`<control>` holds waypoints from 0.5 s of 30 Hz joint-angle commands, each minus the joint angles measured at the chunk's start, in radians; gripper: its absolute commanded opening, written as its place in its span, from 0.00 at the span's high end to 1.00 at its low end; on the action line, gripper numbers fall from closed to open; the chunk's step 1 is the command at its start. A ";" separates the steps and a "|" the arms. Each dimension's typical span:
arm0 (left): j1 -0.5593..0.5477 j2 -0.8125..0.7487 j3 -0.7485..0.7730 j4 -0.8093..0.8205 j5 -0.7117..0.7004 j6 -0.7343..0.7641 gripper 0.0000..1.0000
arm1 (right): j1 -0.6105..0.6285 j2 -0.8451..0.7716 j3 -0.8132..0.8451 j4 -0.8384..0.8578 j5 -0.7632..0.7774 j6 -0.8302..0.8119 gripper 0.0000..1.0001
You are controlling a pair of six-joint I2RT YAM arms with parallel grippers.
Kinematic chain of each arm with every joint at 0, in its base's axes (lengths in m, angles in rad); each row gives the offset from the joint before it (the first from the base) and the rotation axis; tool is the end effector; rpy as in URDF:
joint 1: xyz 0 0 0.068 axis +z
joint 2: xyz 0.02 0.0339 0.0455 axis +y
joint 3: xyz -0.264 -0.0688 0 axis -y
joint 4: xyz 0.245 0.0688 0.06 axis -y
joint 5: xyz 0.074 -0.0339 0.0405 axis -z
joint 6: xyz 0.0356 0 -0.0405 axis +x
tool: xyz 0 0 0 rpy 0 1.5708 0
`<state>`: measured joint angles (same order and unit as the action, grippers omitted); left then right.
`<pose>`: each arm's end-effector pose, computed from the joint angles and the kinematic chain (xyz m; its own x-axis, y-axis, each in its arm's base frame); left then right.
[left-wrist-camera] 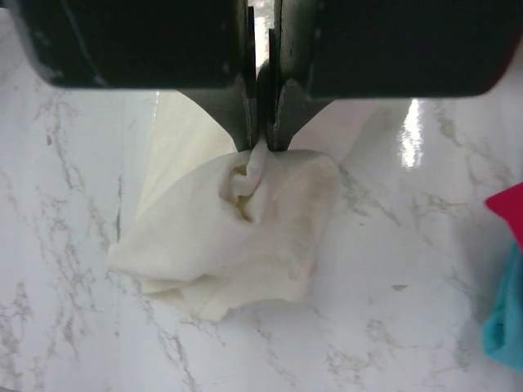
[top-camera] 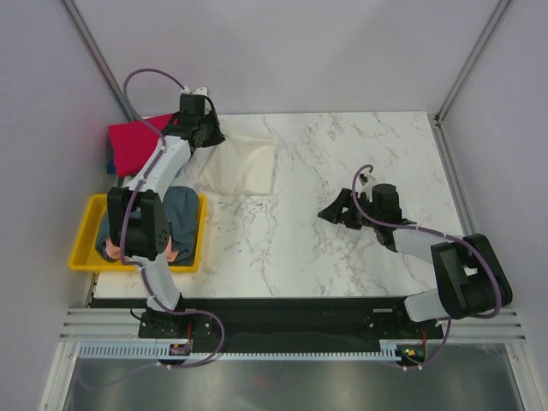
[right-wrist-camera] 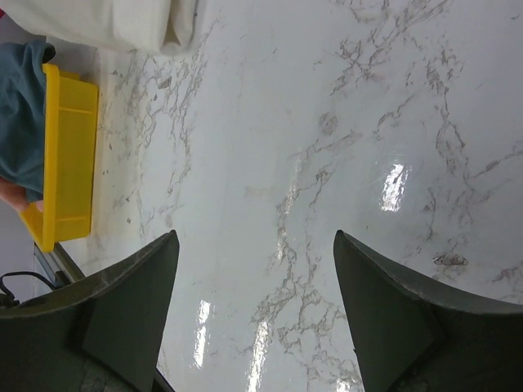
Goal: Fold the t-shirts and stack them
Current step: Neatly place the folded tshirt to the corner
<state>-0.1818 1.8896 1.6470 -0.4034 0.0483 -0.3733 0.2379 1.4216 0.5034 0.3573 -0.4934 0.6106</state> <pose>0.4349 -0.0817 0.2976 -0.6310 -0.2544 -0.7329 -0.0125 0.9479 -0.3183 0.2549 0.0792 0.1603 -0.7660 0.3339 -0.5493 -0.1930 0.6957 0.6919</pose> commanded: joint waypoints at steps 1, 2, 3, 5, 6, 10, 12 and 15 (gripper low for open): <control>0.044 -0.052 0.071 -0.072 -0.053 0.172 0.98 | -0.006 0.013 0.006 0.049 -0.033 0.005 0.16; 0.068 -0.053 0.082 -0.080 -0.053 0.178 0.98 | -0.008 0.011 0.006 0.049 -0.033 0.005 0.16; 0.079 -0.055 0.092 -0.093 -0.022 0.195 0.98 | -0.008 0.011 0.004 0.051 -0.033 0.008 0.16; 0.108 -0.057 0.126 -0.115 -0.005 0.208 0.98 | -0.009 0.011 0.004 0.051 -0.034 0.006 0.16; 0.117 -0.057 0.140 -0.123 -0.007 0.217 0.98 | -0.011 0.011 0.004 0.051 -0.034 0.008 0.16; 0.151 -0.066 0.194 -0.141 -0.002 0.260 0.98 | -0.009 0.013 0.004 0.054 -0.036 0.008 0.16; 0.169 -0.064 0.211 -0.147 0.010 0.302 0.98 | -0.009 0.017 0.004 0.054 -0.037 0.009 0.16; 0.226 -0.057 0.255 -0.167 0.064 0.312 0.98 | -0.009 0.023 0.007 0.054 -0.043 0.009 0.16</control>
<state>0.0029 1.8862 1.8229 -0.5781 0.0555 -0.1467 0.2317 1.4376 0.5034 0.3599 -0.5049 0.6178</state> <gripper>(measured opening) 0.048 0.837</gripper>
